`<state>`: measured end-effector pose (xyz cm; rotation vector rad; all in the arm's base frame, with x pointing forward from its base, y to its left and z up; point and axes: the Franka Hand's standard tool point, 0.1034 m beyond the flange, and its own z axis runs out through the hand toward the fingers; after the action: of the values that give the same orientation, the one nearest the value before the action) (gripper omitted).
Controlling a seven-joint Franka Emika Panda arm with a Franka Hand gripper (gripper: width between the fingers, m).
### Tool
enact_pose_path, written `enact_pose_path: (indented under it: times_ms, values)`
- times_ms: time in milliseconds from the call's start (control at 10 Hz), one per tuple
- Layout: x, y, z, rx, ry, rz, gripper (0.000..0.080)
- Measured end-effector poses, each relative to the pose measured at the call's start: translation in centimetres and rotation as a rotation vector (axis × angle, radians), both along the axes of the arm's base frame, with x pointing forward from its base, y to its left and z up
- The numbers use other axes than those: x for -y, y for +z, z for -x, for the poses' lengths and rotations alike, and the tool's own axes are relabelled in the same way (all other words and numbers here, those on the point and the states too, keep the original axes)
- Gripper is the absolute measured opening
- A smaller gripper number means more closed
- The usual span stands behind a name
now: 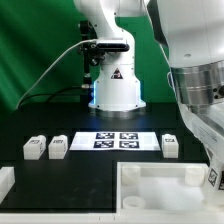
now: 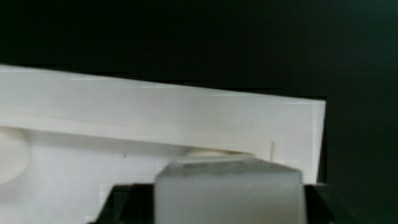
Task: Assemble one leg
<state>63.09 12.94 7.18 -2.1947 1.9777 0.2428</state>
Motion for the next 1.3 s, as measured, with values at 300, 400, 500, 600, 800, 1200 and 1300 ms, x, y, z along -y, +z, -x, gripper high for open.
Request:
enact_pose_path:
  times_ms: [300,400,500,600,800,1200,1300]
  values:
    - [0.3,0.2,0.1,0.038,0.191,0.004,0.0484]
    - [0.7,0.2,0.1,0.075,0.383,0.025,0.0612]
    - [0.7,0.3,0.1,0.104,0.570,0.053,0.0638]
    - [0.2,0.3,0.2,0.123,0.705,0.063,0.0648]
    - [0.6,0.2,0.1,0.164,0.898,0.059,0.0649]
    - [1.8,-0.3,0.2,0.229,1.368,0.079,0.0649]
    - [1.8,-0.3,0.2,0.225,1.348,0.080,0.0532]
